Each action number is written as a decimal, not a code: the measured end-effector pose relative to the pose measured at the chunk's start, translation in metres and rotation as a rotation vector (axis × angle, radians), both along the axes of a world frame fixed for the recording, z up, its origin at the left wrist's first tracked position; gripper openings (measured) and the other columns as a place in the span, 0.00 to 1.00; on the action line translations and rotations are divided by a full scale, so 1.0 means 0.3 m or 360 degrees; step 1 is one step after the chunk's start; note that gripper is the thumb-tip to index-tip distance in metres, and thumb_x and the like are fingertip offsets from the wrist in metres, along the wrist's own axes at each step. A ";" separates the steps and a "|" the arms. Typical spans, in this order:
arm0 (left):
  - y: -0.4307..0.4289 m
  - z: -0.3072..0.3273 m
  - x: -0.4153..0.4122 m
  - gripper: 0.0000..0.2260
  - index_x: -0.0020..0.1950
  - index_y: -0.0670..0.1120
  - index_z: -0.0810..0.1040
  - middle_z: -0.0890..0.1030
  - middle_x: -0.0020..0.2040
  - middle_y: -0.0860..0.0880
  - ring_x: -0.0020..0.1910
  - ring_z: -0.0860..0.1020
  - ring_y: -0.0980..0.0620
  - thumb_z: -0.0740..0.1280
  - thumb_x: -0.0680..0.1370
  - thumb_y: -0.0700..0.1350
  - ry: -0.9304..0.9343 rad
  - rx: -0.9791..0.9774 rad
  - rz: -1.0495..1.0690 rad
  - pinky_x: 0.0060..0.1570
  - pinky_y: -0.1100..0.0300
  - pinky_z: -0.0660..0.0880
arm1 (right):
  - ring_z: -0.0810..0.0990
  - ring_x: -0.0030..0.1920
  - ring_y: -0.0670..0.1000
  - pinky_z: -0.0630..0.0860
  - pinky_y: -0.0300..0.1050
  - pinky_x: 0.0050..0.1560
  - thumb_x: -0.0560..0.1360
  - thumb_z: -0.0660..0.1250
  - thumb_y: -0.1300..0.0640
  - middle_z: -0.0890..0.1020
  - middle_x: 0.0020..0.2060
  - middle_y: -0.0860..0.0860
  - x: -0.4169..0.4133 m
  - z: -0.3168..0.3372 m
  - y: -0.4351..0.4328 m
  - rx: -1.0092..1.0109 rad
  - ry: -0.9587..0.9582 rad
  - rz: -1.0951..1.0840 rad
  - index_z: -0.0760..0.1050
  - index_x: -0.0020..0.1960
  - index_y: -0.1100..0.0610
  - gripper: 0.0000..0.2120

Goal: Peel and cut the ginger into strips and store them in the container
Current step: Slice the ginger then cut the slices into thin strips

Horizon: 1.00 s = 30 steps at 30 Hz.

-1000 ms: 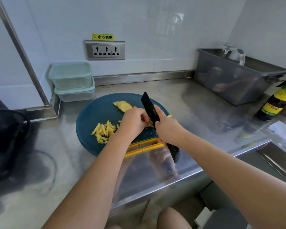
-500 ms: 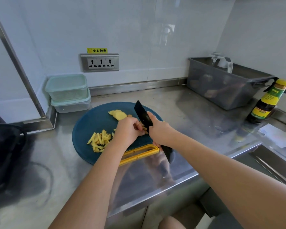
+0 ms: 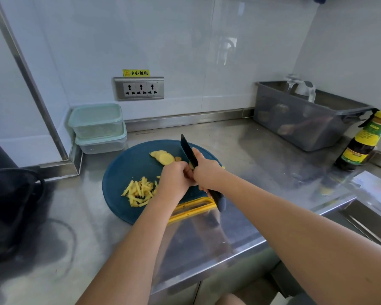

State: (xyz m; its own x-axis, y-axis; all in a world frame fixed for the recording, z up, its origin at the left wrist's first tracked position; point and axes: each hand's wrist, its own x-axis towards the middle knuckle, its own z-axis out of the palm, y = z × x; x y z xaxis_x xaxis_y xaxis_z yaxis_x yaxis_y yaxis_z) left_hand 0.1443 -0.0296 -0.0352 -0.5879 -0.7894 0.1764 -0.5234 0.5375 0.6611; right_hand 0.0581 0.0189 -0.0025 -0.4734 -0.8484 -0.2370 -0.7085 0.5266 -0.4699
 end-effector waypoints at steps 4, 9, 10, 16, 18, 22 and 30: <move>-0.002 0.000 -0.007 0.03 0.43 0.46 0.79 0.75 0.36 0.55 0.38 0.74 0.55 0.72 0.72 0.42 0.0038 0.0055 0.0043 0.43 0.64 0.69 | 0.74 0.31 0.50 0.76 0.44 0.31 0.80 0.57 0.65 0.77 0.50 0.60 -0.001 0.002 0.020 0.0057 0.0020 0.0010 0.36 0.79 0.45 0.39; -0.027 0.010 0.006 0.07 0.43 0.46 0.80 0.82 0.43 0.51 0.44 0.79 0.52 0.76 0.69 0.41 0.0041 0.0310 -0.0060 0.51 0.59 0.76 | 0.75 0.32 0.51 0.77 0.43 0.31 0.80 0.56 0.65 0.79 0.50 0.60 -0.027 -0.006 0.076 -0.0017 -0.0083 -0.0025 0.40 0.79 0.46 0.36; -0.027 0.006 0.014 0.07 0.42 0.47 0.79 0.82 0.43 0.51 0.44 0.81 0.52 0.76 0.68 0.40 0.0084 0.0378 -0.0100 0.53 0.57 0.77 | 0.76 0.31 0.52 0.78 0.45 0.31 0.81 0.54 0.63 0.79 0.46 0.61 -0.034 0.002 0.088 -0.0033 -0.0177 -0.0072 0.40 0.79 0.44 0.35; -0.030 0.029 0.013 0.08 0.53 0.45 0.82 0.82 0.54 0.49 0.53 0.79 0.50 0.70 0.75 0.39 -0.0032 0.0417 -0.0154 0.61 0.57 0.71 | 0.73 0.27 0.48 0.69 0.32 0.19 0.80 0.51 0.61 0.72 0.33 0.51 -0.029 -0.018 0.139 -0.0223 -0.0080 0.0004 0.49 0.79 0.48 0.29; -0.033 0.032 0.010 0.09 0.55 0.45 0.82 0.81 0.55 0.48 0.54 0.78 0.49 0.69 0.76 0.40 -0.0091 0.0397 -0.0157 0.61 0.58 0.70 | 0.74 0.25 0.47 0.67 0.33 0.18 0.81 0.51 0.59 0.71 0.32 0.50 -0.022 -0.030 0.166 -0.0230 -0.0042 0.0007 0.50 0.78 0.46 0.28; -0.020 0.011 0.029 0.09 0.51 0.47 0.82 0.83 0.49 0.50 0.49 0.80 0.53 0.74 0.72 0.44 0.0041 0.0356 -0.0189 0.54 0.60 0.74 | 0.75 0.24 0.48 0.68 0.35 0.18 0.81 0.52 0.59 0.73 0.32 0.52 -0.029 -0.039 0.184 -0.0251 -0.0098 -0.0029 0.51 0.78 0.45 0.28; -0.012 0.004 0.018 0.16 0.43 0.53 0.77 0.76 0.45 0.54 0.42 0.77 0.57 0.76 0.63 0.58 -0.0089 -0.0010 -0.0450 0.44 0.58 0.77 | 0.75 0.24 0.49 0.68 0.35 0.17 0.81 0.51 0.60 0.74 0.32 0.52 -0.039 -0.026 0.167 -0.0242 -0.0118 -0.0024 0.51 0.78 0.46 0.28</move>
